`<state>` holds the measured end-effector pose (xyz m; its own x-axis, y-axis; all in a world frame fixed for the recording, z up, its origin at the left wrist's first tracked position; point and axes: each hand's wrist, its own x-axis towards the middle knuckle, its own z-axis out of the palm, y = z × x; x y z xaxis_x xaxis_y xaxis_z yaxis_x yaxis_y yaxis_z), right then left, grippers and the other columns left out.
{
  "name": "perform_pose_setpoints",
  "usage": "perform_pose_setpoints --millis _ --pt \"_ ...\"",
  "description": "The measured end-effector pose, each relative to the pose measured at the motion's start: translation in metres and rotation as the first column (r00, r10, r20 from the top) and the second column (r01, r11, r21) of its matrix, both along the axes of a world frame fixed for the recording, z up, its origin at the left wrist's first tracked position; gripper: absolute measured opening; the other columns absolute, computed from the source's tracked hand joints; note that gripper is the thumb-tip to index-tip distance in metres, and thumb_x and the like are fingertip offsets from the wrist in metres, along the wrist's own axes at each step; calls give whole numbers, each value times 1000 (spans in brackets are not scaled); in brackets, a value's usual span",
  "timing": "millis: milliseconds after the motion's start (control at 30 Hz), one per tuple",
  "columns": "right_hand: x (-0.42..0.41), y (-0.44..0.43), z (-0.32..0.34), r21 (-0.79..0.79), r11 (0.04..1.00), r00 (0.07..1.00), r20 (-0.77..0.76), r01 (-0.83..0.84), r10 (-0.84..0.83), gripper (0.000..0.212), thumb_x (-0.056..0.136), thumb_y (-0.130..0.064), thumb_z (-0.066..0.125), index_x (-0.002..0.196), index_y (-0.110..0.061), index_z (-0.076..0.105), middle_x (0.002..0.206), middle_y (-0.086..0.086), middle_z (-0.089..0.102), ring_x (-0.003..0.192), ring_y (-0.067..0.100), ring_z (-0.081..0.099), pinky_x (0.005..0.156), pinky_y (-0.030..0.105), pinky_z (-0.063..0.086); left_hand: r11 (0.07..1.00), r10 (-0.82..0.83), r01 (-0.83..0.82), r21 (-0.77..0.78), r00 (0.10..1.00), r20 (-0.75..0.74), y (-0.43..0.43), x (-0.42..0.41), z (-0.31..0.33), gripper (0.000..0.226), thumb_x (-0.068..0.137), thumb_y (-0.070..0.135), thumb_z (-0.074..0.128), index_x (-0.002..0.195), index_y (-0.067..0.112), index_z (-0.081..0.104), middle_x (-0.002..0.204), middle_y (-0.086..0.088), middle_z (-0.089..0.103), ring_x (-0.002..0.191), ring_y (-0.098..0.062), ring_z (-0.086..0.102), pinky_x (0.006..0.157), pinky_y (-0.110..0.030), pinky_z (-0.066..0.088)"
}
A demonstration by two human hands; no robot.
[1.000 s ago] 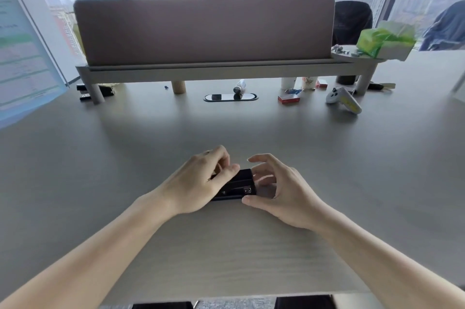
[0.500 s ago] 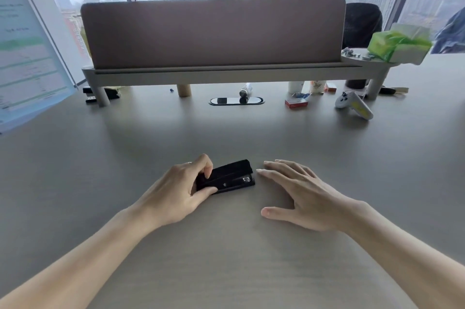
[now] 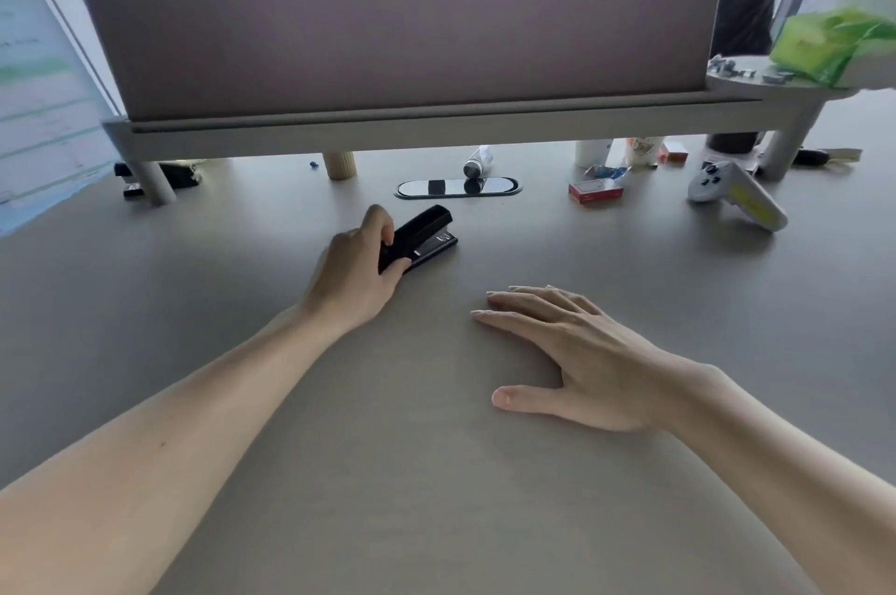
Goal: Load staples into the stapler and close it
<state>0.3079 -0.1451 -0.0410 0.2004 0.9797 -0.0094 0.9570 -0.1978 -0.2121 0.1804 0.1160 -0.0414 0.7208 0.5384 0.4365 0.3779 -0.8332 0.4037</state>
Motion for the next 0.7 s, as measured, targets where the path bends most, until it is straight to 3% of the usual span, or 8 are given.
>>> perform_pose_setpoints --millis 100,333,567,633,700 --pt "7 8 1 -8 1000 1000 -6 -7 7 90 84 -91 34 163 -50 15 173 -25 12 161 0 3 132 35 7 999 35 -35 -3 999 1 14 26 -1 32 94 21 72 108 8 47 89 -9 63 75 -38 58 64 -39 40" --pt "9 9 1 6 1000 1000 -27 -8 8 99 73 -99 24 161 -55 15 171 -31 9 158 -7 -3 131 26 -1 994 105 -105 -22 994 15 31 66 -7 32 97 24 68 113 10 45 105 -17 68 80 -35 54 68 -36 38" --pt "10 8 0 0 999 999 -32 -34 34 97 77 -97 35 162 -54 14 171 -31 8 159 -7 -3 132 30 2 995 102 -102 -7 995 6 35 72 -8 32 97 23 67 114 8 44 107 -19 68 84 -37 58 69 -37 39" --pt "12 8 0 13 1000 999 -28 -25 25 97 77 -96 37 162 -54 15 172 -31 9 159 -6 -2 132 31 3 995 99 -99 -10 995 -4 32 69 -6 32 98 26 66 114 9 45 111 -18 68 92 -39 62 72 -40 45" --pt "10 7 2 5 1000 999 -36 -29 29 96 78 -95 38 162 -54 14 172 -30 9 159 -5 -2 132 31 3 996 90 -91 12 996 17 29 61 -1 34 97 30 65 118 11 47 121 -14 65 106 -39 62 85 -46 51"
